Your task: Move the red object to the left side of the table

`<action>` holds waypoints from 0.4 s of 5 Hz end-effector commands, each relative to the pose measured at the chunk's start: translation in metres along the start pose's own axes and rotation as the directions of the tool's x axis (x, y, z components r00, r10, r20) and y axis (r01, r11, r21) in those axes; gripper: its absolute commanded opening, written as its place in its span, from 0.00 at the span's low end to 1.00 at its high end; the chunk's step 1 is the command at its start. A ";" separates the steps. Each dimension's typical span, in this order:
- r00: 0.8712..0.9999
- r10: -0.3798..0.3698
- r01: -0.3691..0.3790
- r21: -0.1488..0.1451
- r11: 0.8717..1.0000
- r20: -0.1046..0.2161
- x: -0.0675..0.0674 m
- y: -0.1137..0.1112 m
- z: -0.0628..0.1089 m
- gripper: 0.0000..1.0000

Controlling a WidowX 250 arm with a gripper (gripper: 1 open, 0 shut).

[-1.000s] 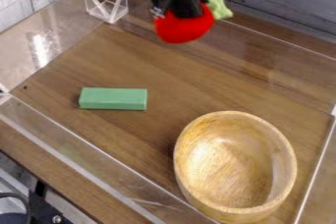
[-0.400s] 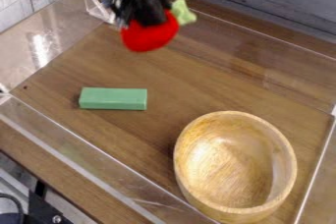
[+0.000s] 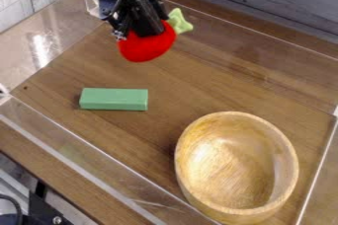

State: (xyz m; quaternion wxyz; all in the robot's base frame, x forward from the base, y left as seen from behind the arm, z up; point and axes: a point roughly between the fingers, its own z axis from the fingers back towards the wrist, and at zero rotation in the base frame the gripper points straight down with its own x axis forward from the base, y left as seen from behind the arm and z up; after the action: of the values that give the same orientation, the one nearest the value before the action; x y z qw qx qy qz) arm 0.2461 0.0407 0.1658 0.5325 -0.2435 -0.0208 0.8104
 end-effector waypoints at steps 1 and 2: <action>1.000 0.023 -0.024 -0.031 0.999 -0.006 0.001 -0.005 0.007 0.00; 0.998 0.055 -0.056 -0.028 0.998 -0.013 0.003 -0.005 0.007 0.00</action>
State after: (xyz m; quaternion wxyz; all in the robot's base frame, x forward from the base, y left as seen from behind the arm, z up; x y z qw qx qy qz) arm 0.2456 0.0443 0.1667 0.5099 -0.2497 -0.0147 0.8230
